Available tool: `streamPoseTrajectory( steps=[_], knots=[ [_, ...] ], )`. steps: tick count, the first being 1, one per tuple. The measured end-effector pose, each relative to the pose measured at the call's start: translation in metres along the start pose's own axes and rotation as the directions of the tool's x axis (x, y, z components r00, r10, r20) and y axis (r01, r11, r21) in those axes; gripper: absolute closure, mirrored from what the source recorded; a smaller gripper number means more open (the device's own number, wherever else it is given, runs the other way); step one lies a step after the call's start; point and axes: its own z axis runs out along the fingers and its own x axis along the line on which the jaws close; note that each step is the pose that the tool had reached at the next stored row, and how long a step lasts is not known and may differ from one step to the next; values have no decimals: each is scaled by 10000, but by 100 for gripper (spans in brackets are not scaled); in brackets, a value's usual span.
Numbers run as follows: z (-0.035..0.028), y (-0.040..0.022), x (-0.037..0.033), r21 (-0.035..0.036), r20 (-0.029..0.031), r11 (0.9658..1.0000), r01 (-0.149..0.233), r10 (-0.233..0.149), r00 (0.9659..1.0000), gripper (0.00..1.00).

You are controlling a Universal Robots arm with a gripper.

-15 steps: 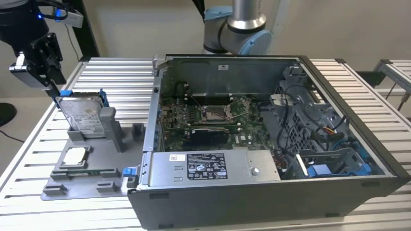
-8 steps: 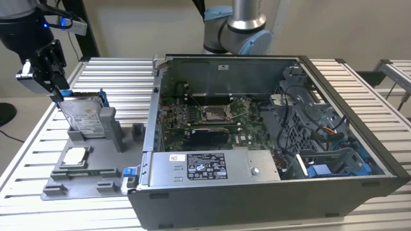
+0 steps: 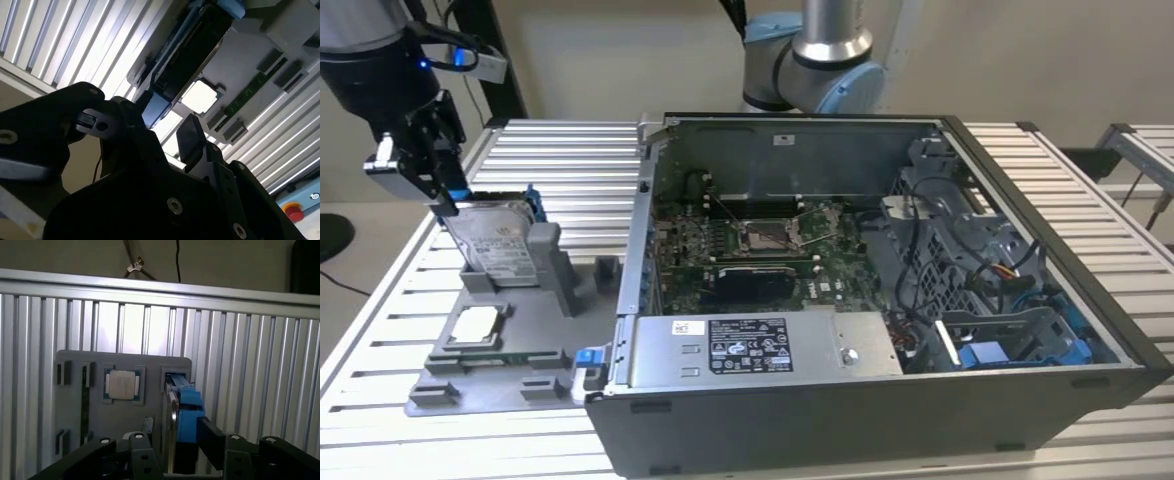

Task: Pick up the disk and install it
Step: 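Pick up the disk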

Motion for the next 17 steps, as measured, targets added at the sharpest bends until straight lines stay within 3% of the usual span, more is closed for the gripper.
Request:
streamPoseTrajectory(
  steps=[4, 6, 8, 11, 17],
  knots=[
    [-6, 0, -7, -24, 105, 10000, -20, 20, 9999, 0],
    [-65, -4, -10, -28, 125, 10000, -21, 21, 9999, 0],
    [-86, -8, -7, -76, 160, 10000, -21, 23, 9999, 0],
    [-115, -9, -8, -86, 203, 10000, -23, 25, 9998, 0],
    [-99, -10, -27, -79, 261, 10000, -22, 24, 9997, 0]
  ],
)
